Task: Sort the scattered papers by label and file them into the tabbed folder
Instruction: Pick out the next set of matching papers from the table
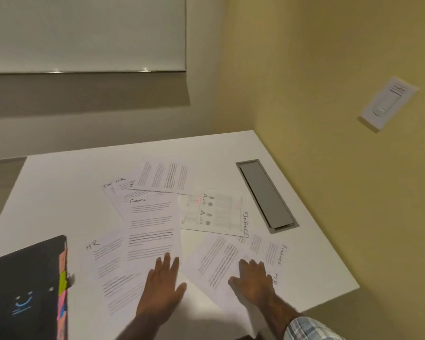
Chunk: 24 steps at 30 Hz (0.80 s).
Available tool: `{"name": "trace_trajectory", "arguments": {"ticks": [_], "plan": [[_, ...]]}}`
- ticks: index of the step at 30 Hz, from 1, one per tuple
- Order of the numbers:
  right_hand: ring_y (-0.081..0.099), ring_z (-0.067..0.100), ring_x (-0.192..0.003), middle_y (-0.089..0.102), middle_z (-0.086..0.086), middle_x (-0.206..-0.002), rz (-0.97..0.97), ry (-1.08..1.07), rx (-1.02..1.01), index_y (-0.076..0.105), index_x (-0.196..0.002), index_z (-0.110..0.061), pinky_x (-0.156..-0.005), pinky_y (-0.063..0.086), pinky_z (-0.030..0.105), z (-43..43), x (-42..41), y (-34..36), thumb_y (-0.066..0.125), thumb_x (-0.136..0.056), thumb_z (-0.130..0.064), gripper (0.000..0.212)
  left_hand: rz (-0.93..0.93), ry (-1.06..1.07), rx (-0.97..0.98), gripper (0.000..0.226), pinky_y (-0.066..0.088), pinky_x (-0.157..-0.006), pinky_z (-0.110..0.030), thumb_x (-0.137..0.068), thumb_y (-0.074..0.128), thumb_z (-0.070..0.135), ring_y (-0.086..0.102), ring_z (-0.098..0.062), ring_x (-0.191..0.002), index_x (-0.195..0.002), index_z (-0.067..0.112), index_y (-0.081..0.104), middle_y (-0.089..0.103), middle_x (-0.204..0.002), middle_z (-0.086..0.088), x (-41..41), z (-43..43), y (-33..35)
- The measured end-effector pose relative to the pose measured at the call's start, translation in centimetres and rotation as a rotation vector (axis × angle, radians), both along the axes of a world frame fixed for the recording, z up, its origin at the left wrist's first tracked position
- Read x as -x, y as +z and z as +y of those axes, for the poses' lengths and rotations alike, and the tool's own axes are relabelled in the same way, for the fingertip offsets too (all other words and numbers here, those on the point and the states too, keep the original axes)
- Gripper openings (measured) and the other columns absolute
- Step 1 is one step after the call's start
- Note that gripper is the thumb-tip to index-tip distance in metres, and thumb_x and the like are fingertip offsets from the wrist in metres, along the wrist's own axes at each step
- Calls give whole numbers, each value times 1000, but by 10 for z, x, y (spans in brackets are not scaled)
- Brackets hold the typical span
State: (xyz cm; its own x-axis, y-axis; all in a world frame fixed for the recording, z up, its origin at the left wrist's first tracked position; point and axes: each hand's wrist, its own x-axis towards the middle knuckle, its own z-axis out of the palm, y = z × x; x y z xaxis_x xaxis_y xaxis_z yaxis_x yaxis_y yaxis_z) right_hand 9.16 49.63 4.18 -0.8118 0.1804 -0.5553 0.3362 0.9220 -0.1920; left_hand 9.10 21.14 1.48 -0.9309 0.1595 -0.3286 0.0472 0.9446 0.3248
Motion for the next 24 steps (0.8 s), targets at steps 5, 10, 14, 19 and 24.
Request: {"name": "trace_trajectory", "arguments": {"ticks": [5, 10, 14, 19, 24], "plan": [[6, 39, -154, 11, 10, -168, -88, 57, 14, 15, -159, -26, -118, 17, 61, 50, 7, -2, 43, -89, -68, 86, -144, -177, 73, 86, 2, -125, -47, -98, 45, 54, -17, -28, -156, -161, 27, -7, -25, -167, -2, -1, 65, 9], [-9, 37, -155, -6, 6, -170, -127, 96, 38, 5, -161, -28, -119, 14, 62, 77, 4, -22, 52, -89, -65, 93, -194, -334, 189, 93, -2, -125, -49, -97, 48, 56, -22, -31, -154, -160, 27, -14, -31, -164, -3, 14, 90, 4], [9, 33, -154, 9, 7, -168, -17, 37, 81, 15, -158, -27, -117, 29, 57, 96, -4, -24, 56, -92, -52, 82, -221, -386, 231, 94, -6, -126, -50, -97, 49, 58, -24, -30, -154, -159, 27, -16, -32, -163, -2, 23, 111, -3], [48, 26, -127, 49, 6, -139, 187, -374, 186, 45, -145, -20, -102, 49, 47, 121, -6, -18, 52, -96, -26, 50, -249, -289, 251, 91, 2, -127, -51, -101, 47, 51, -19, -34, -155, -159, 24, -18, -35, -159, -4, 23, 130, -12], [63, 26, -113, 61, 8, -130, 141, -596, 335, 57, -134, -18, -91, 57, 39, 144, 9, -20, 48, -97, -20, 39, -252, -183, 210, 88, 9, -127, -51, -103, 43, 48, -19, -35, -154, -159, 21, -20, -33, -163, -8, 20, 148, -9]]}}
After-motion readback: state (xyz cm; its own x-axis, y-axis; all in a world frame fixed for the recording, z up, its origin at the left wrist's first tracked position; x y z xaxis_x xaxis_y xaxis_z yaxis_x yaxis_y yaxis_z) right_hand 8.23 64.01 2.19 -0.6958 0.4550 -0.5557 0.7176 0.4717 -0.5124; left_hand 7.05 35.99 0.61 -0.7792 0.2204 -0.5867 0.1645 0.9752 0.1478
